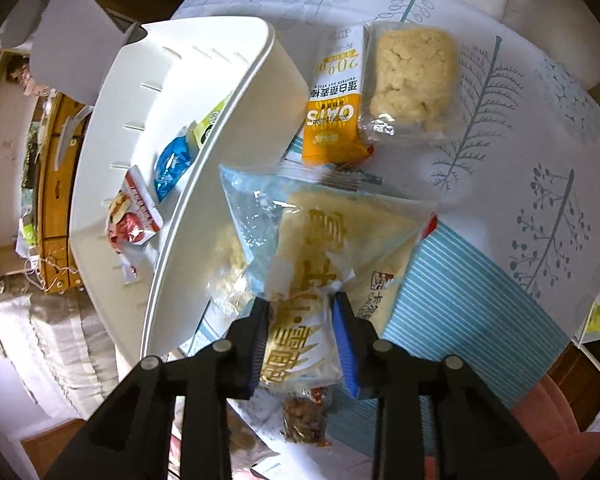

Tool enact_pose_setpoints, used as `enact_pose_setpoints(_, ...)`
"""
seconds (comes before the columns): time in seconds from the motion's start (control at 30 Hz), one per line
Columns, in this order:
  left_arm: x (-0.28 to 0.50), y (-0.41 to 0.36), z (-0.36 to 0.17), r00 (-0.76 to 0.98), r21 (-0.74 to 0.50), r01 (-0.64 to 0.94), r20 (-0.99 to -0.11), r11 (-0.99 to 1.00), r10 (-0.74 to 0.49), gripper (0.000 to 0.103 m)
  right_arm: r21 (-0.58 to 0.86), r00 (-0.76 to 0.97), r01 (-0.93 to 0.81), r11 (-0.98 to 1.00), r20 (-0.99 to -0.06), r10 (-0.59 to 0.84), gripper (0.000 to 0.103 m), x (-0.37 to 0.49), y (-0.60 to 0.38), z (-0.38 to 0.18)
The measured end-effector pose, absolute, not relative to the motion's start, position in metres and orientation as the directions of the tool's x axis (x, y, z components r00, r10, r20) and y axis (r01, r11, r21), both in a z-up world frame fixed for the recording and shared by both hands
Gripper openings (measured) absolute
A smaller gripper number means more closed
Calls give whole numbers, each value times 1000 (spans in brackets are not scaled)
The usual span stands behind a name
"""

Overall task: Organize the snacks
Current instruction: 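Lift the bread bag with the right tool while the left tool lifts the puff bag over the basket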

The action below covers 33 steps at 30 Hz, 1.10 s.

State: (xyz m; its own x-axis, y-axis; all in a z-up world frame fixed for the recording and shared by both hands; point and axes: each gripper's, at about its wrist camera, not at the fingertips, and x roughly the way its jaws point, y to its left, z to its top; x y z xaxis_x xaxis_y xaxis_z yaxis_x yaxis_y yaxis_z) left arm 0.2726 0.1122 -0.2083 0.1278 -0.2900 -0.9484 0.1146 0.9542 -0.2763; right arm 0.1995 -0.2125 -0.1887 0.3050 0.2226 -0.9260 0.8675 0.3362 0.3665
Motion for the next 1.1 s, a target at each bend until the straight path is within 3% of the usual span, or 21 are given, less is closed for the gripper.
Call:
enact_pose_setpoints(0.5,269,104,-141,192,-231,131,-948,964,-253,70,475,406,811,340,-877,258,25,159,-238,-147)
enact_pose_setpoints(0.73,293,89,-118,176,-194,167,-959,967,-223,70,530,486,763,370,-848,212,25,154,-254,-110)
enact_pose_setpoints(1.1,346,62,-92,218,-226,212,-937,951,-271,71,535,584,654,535,-807,93,25,201,-255,-73)
